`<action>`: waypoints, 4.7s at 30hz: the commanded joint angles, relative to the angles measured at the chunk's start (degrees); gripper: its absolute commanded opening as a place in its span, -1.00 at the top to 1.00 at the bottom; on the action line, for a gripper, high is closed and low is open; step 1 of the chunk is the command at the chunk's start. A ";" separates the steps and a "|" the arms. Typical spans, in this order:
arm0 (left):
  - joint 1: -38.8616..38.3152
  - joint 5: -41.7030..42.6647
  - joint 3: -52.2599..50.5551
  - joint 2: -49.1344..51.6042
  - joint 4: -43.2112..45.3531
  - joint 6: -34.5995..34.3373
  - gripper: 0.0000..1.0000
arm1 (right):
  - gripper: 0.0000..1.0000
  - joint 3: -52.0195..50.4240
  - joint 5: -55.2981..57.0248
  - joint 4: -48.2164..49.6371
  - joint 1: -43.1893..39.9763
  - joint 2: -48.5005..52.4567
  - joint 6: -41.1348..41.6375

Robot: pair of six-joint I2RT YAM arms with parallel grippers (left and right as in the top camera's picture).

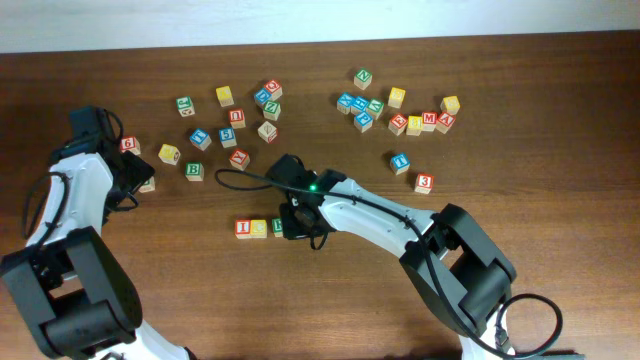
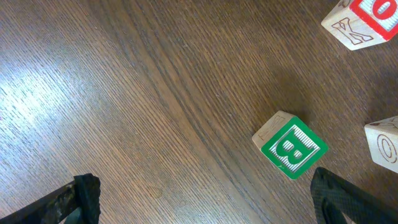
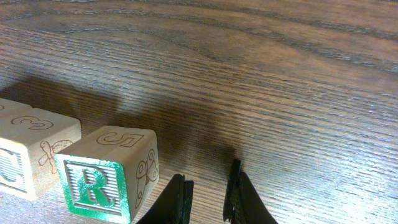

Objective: Spell out ICRA
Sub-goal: 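Push the green R block left against the yellow C with right gripper, then lift the right gripper up and back toward the upper blocks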

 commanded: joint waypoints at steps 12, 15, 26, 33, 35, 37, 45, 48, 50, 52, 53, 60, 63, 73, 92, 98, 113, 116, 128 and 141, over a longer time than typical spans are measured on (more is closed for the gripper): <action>0.09 -0.22 -0.22 -1.27 -0.04 -0.15 -0.99 | 0.78 -0.70 -0.70 1.46 2.19 0.72 0.46; 0.09 -0.22 -0.22 -1.27 -0.04 -0.15 -0.99 | 0.78 -0.70 -0.72 1.79 2.19 0.72 0.48; 0.09 -0.22 -0.22 -1.27 -0.04 -0.15 -0.99 | 0.77 -0.70 1.29 2.54 2.12 0.72 0.44; 0.09 -0.22 -0.22 -1.27 -0.04 -0.15 -0.99 | 0.77 -0.70 4.66 3.69 2.19 0.72 0.44; 0.09 -0.22 -0.22 -1.27 -0.04 -0.15 -0.99 | 0.76 -0.70 4.66 3.89 2.19 0.72 0.44; 0.09 -0.22 -0.22 -1.27 -0.04 -0.15 -0.99 | 0.77 -0.70 4.63 3.89 2.19 0.72 0.44; 0.09 -0.22 -0.22 -1.27 -0.04 -0.15 -0.99 | 0.76 -0.70 3.54 5.20 2.19 0.72 0.44; 0.09 -0.22 -0.22 -1.27 -0.04 -0.15 -0.99 | 0.76 -0.70 3.61 5.84 2.19 0.72 0.24; 0.09 -0.22 -0.22 -1.27 -0.04 -0.15 -0.99 | 0.76 -0.70 3.56 6.25 2.19 0.72 0.26; 0.09 -0.22 -0.22 -1.27 -0.04 -0.15 -0.99 | 0.77 -0.70 3.04 6.64 2.19 0.72 0.26; 0.09 -0.22 -0.22 -1.27 -0.04 -0.15 -0.99 | 0.77 -0.70 2.62 6.82 2.19 0.72 0.26; 0.09 -0.22 -0.22 -1.27 -0.04 -0.15 -0.99 | 0.77 -0.70 2.27 6.27 2.19 0.72 0.28; 0.09 -0.22 -0.22 -1.27 -0.04 -0.15 -0.99 | 0.76 -0.70 2.27 3.54 2.19 0.72 0.28; 0.09 -0.22 -0.22 -1.27 -0.04 -0.15 -0.99 | 0.76 -0.70 -0.15 4.96 2.23 0.72 0.28; 0.09 -0.22 -0.22 -1.27 -0.04 -0.15 -0.99 | 0.77 -0.70 -1.38 6.36 2.23 0.72 0.92; 0.09 -0.22 -0.22 -1.27 -0.04 -0.15 -0.99 | 0.77 -0.70 -1.40 6.23 2.19 0.72 0.92; 0.09 -0.22 -0.22 -1.27 -0.04 -0.15 -0.99 | 0.92 -0.68 7.52 1.99 1.38 0.72 0.52; 0.09 -0.22 -0.22 -1.27 -0.04 -0.15 -0.99 | 0.92 -0.59 7.67 1.14 0.22 0.70 0.44; 0.09 -0.22 -0.22 -1.27 -0.04 -0.15 -0.99 | 0.88 4.83 7.91 -8.20 -5.70 -8.20 -10.40; 0.09 -0.22 -0.22 -1.27 -0.04 -0.15 -0.99 | -0.96 24.79 7.30 -22.12 -10.73 -9.77 -14.62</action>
